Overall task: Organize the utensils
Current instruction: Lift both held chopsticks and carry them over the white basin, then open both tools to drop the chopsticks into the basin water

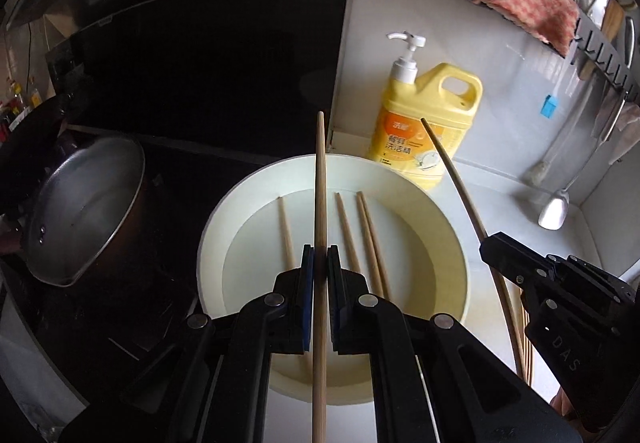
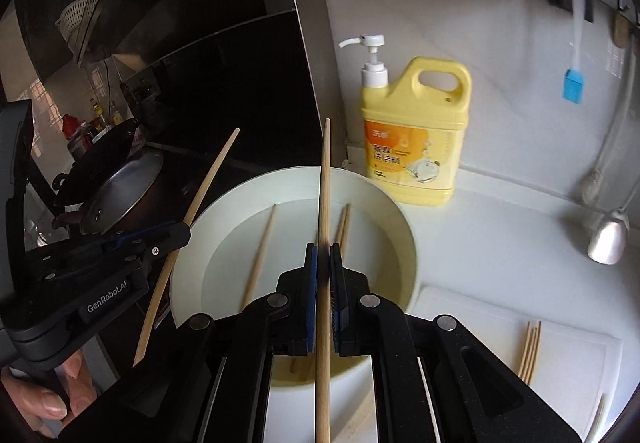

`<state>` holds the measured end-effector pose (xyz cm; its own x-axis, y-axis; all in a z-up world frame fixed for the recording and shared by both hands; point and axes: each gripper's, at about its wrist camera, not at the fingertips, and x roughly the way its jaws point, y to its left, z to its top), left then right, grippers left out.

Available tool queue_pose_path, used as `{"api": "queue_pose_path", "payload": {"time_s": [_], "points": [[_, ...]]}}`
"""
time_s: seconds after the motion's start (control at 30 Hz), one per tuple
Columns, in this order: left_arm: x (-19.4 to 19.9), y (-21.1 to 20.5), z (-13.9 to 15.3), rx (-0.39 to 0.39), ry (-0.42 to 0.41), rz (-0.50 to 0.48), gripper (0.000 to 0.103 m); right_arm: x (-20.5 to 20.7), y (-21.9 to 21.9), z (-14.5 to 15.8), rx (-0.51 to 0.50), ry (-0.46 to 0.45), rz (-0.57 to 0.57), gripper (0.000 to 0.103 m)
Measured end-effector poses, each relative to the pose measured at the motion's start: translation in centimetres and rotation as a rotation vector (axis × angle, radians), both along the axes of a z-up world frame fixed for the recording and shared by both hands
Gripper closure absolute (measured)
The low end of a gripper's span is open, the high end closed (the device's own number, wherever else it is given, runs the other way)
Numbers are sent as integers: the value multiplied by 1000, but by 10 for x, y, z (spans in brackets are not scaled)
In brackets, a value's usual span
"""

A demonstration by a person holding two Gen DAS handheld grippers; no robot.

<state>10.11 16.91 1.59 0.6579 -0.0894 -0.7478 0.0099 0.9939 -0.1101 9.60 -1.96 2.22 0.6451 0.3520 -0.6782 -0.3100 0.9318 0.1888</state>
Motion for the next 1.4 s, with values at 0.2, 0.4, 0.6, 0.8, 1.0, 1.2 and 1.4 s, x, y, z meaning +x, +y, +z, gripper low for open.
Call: {"api": "queue_pose_path", "payload": {"time_s": [0.2, 0.4, 0.6, 0.8, 1.0, 1.2, 1.4], "points": [[34, 13, -31, -12, 71, -20, 96, 40, 38, -22, -34, 56, 2, 97], [60, 10, -59, -19, 134, -50, 96, 63, 53, -55, -42, 152, -14, 97], [80, 10, -81, -34, 194, -51, 96, 73, 55, -84, -55, 241, -51, 97], [91, 7, -98, -29, 238, -57, 96, 75, 54, -96, -70, 278, -55, 97], [96, 4, -113, -20, 284, -53, 96, 78, 54, -104, -76, 300, -68, 97], [96, 2, -118, -6, 305, -47, 96, 78, 54, -108, -90, 307, -68, 97], [90, 7, -114, 43, 304, 3, 87, 74, 54, -104, -108, 286, -82, 91]]}}
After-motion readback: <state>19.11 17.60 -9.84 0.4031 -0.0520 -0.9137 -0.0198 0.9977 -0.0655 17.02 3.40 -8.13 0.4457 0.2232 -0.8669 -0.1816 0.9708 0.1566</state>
